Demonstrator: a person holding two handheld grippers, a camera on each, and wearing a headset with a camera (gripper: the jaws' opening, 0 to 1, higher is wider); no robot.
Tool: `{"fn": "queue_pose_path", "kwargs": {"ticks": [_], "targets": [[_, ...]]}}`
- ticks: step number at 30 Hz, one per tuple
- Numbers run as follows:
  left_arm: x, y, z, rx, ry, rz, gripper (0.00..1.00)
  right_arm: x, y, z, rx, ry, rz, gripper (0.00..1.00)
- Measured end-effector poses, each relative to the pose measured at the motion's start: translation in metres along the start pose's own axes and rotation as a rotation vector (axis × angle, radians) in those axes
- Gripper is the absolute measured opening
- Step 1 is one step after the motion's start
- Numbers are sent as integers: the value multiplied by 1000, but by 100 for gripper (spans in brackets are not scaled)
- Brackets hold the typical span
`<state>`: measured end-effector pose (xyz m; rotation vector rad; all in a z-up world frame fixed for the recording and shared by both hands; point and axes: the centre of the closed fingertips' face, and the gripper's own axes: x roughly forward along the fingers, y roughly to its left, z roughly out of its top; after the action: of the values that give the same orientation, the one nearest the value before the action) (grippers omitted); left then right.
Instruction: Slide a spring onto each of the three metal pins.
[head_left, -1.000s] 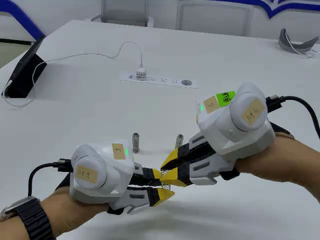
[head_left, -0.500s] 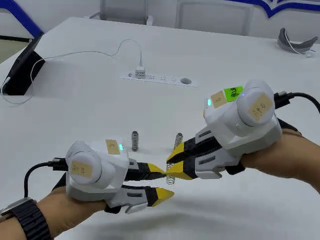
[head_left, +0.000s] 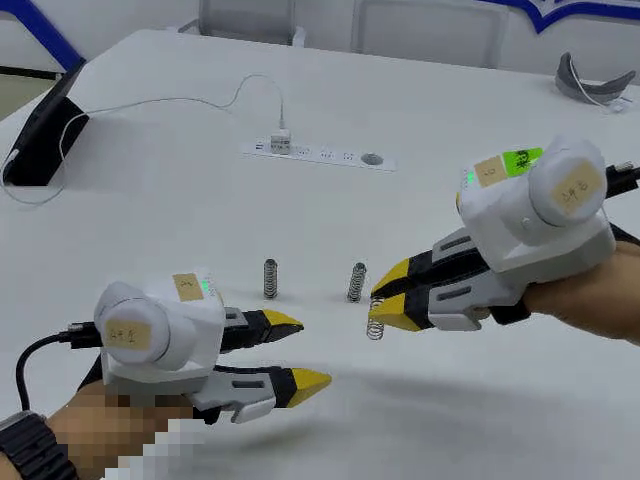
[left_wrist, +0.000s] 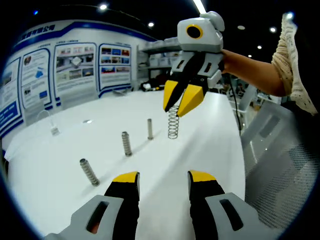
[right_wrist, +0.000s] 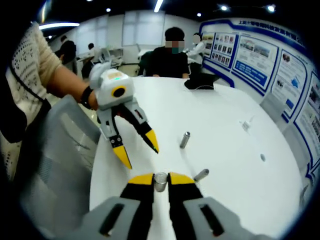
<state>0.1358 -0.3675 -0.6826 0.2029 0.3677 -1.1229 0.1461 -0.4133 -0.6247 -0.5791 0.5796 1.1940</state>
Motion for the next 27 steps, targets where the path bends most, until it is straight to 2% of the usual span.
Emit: {"fn": "queue_pose_path", "kwargs": {"ticks": [13, 22, 27], "targets": [[-7, 11, -8, -47, -10, 51, 49, -24, -32, -13, 68, -8, -103, 12], [-12, 13, -14, -77, -11, 67, 53, -45, -72, -19, 132, -31, -236, 12], [-13, 13, -14, -87, -14, 73, 54, -47, -87, -24, 147, -27, -284, 12]]}}
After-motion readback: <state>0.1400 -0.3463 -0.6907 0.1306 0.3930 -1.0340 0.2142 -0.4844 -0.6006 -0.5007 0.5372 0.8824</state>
